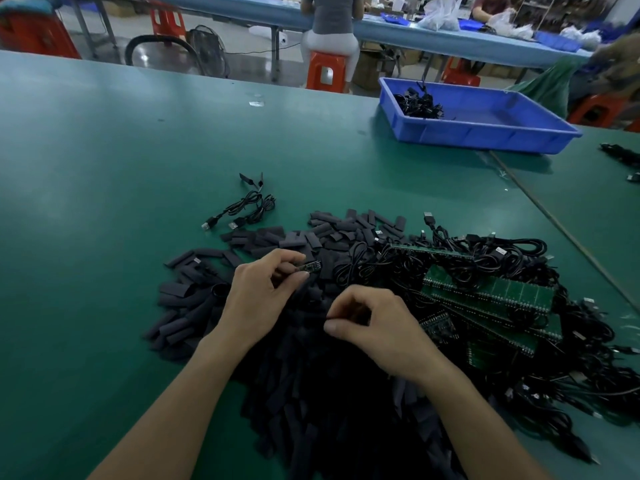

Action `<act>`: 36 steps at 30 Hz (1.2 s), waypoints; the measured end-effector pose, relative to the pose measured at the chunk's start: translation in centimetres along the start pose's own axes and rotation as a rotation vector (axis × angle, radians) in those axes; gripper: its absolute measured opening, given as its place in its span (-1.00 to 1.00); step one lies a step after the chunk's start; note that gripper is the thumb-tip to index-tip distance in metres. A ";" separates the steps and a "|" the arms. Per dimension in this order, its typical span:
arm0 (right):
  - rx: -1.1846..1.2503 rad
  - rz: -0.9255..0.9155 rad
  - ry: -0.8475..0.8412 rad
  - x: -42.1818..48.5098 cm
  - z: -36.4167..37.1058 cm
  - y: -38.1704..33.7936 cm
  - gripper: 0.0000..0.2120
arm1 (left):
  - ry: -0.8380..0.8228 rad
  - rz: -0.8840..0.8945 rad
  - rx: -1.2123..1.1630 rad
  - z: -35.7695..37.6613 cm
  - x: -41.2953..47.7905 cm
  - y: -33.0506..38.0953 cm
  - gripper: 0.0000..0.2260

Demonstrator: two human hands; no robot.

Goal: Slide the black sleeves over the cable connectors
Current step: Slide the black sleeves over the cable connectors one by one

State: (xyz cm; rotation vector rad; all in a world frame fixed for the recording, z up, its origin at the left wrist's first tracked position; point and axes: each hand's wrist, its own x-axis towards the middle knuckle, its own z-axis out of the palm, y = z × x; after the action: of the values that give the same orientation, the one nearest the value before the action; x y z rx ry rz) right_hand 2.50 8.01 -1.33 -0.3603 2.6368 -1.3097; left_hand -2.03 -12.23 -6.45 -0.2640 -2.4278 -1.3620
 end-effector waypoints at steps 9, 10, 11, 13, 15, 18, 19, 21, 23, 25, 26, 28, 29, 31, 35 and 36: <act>0.210 0.095 0.199 -0.2 1.2 1.6 -0.77 | -0.075 0.168 0.241 0.5 -0.3 0.8 -0.84; 0.240 0.091 0.201 -0.2 1.3 1.7 -0.76 | -0.086 0.170 0.256 0.5 -0.3 0.8 -0.85; 0.258 0.085 0.200 -0.2 1.3 1.8 -0.77 | -0.097 0.158 0.256 0.5 -0.3 0.7 -0.85; 0.262 0.073 0.192 -0.2 1.4 1.9 -0.80 | -0.110 0.111 0.228 0.3 -0.3 0.5 -0.85; 0.231 0.068 0.182 -0.3 1.3 1.9 -0.83 | -0.117 0.067 0.201 0.2 -0.3 0.3 -0.85; 0.117 0.039 0.185 -0.5 1.4 1.9 -0.82 | -0.122 0.020 0.182 0.2 -0.2 0.2 -0.86; 0.089 0.020 0.183 -0.6 1.4 1.8 -0.80 | -0.125 0.008 0.180 0.2 -0.3 0.1 -0.86; 0.059 -0.026 0.174 -0.8 1.5 1.5 -0.74 | -0.130 -0.008 0.181 0.2 -0.3 0.0 -0.87; 0.051 -0.055 0.193 -0.8 1.6 1.3 -0.69 | -0.132 -0.015 0.181 0.2 -0.2 0.0 -0.87; 0.039 -0.054 0.221 -0.7 1.6 1.2 -0.67 | -0.138 -0.016 0.170 0.2 -0.2 0.0 -0.87; 0.042 -0.046 0.226 -0.7 1.5 1.2 -0.69 | -0.142 -0.014 0.162 0.2 -0.2 0.0 -0.87; 0.103 -0.027 0.221 -0.6 1.4 1.1 -0.75 | -0.145 -0.009 0.143 0.1 -0.2 0.1 -0.86; 0.140 -0.021 0.220 -0.6 1.3 1.1 -0.78 | -0.147 -0.006 0.136 0.0 -0.2 0.2 -0.85; 0.164 -0.023 0.247 -0.4 1.0 1.0 -0.83 | -0.155 0.003 0.132 0.0 -0.2 0.3 -0.85; 0.184 -0.001 0.309 0.0 0.6 1.1 -0.86 | -0.167 0.017 0.100 0.0 -0.2 0.4 -0.84; 0.200 0.005 0.323 0.1 0.6 1.2 -0.84 | -0.166 0.026 0.101 0.0 -0.2 0.5 -0.84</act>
State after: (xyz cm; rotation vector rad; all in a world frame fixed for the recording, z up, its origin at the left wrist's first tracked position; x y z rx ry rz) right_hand 2.43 8.22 -2.63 -0.1208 2.7147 -1.7413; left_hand -1.72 -11.95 -6.12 -0.3961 -2.6092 -1.2463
